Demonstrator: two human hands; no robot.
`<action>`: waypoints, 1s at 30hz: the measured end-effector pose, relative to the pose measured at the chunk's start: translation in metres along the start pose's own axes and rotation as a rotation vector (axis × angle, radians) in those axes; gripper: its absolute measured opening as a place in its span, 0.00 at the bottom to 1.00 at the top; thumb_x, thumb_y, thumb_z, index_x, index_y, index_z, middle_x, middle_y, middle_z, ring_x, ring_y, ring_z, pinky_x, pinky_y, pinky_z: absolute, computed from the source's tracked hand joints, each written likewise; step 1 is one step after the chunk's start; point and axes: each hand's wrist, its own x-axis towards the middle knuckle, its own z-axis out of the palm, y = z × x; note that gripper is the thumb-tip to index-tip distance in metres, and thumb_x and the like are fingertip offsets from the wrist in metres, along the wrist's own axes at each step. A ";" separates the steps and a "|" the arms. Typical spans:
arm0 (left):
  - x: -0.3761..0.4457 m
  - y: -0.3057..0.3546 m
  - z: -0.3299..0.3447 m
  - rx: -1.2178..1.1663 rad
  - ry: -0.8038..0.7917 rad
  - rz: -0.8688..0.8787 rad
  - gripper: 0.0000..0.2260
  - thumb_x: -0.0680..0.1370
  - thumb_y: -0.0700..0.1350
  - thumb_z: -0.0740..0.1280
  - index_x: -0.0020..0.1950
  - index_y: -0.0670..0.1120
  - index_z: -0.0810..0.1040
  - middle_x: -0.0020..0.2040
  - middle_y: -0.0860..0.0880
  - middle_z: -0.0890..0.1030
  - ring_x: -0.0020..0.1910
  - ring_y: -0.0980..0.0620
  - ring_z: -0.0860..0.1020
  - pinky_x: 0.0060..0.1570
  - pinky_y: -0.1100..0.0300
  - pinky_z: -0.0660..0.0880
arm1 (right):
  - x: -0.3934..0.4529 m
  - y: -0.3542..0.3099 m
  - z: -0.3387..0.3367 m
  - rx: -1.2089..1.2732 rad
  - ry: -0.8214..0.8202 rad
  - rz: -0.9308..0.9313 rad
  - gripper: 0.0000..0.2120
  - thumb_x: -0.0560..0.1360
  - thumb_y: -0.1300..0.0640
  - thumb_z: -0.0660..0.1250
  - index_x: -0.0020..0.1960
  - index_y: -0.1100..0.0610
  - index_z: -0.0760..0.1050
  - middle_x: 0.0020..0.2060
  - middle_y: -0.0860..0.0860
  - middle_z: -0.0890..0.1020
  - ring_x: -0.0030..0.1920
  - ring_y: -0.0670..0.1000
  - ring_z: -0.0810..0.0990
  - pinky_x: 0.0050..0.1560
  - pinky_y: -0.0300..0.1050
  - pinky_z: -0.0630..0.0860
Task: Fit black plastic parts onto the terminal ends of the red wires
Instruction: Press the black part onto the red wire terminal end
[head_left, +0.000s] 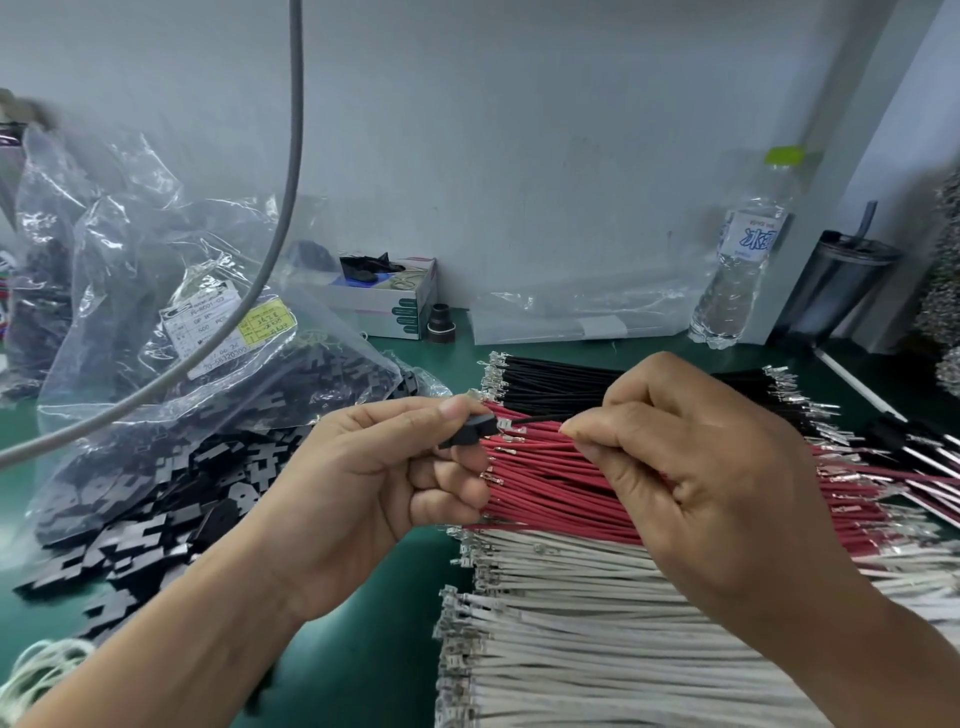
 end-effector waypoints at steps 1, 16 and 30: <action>0.000 0.001 0.001 0.013 0.002 -0.009 0.17 0.68 0.48 0.82 0.51 0.38 0.87 0.39 0.40 0.84 0.31 0.48 0.83 0.31 0.61 0.81 | 0.000 0.001 -0.002 -0.061 -0.007 -0.034 0.05 0.77 0.58 0.70 0.49 0.56 0.86 0.38 0.47 0.77 0.35 0.47 0.73 0.31 0.42 0.73; 0.000 0.003 -0.001 0.000 -0.014 -0.125 0.12 0.70 0.47 0.76 0.48 0.41 0.88 0.36 0.44 0.82 0.30 0.52 0.82 0.30 0.62 0.81 | -0.001 -0.007 0.001 0.050 -0.034 -0.007 0.09 0.79 0.56 0.68 0.54 0.52 0.86 0.38 0.48 0.75 0.35 0.50 0.73 0.30 0.47 0.73; -0.001 -0.008 0.010 -0.050 0.116 -0.081 0.11 0.69 0.48 0.76 0.45 0.42 0.88 0.38 0.42 0.84 0.31 0.51 0.84 0.31 0.62 0.82 | -0.006 -0.024 0.018 0.022 0.029 0.147 0.09 0.80 0.56 0.65 0.53 0.54 0.84 0.43 0.44 0.76 0.38 0.46 0.77 0.32 0.46 0.76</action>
